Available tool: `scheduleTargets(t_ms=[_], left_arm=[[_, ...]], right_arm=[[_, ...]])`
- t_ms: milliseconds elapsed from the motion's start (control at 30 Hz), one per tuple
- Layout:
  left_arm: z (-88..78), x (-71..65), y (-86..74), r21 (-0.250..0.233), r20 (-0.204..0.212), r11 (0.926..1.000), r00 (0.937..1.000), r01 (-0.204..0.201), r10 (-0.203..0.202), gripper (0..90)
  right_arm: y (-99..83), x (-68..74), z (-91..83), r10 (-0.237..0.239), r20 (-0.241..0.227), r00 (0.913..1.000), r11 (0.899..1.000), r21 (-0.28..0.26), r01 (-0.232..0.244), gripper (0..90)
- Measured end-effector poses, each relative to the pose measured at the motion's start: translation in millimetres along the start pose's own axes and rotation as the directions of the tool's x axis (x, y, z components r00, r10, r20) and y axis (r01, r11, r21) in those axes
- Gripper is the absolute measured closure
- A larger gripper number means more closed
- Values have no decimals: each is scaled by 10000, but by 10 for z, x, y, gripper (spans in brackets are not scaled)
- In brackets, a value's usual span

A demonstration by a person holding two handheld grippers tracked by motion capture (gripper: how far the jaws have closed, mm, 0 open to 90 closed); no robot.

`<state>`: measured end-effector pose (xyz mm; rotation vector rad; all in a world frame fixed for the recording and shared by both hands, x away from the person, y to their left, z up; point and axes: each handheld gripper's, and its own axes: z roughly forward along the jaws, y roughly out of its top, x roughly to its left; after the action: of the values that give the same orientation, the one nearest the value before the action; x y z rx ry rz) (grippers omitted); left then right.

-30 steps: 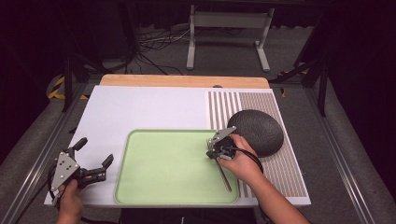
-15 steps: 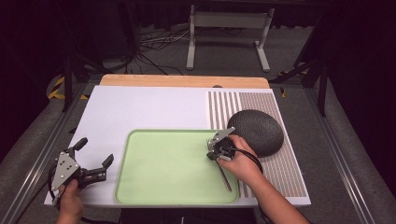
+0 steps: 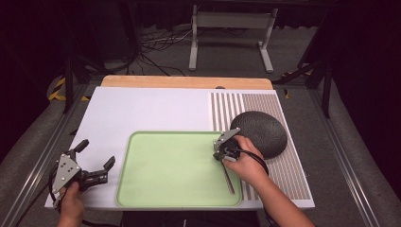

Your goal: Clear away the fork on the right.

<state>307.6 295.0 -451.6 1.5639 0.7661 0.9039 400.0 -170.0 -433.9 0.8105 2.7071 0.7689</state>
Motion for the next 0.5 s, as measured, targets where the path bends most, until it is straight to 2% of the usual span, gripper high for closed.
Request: scheduleTargets(t_ms=[500], left_arm=[[0,-1,0,27,-8,10000,10000,-18,18,0]], right_arm=[[-94,-106,-63,453,382,9982,9990,44,-455,899]])
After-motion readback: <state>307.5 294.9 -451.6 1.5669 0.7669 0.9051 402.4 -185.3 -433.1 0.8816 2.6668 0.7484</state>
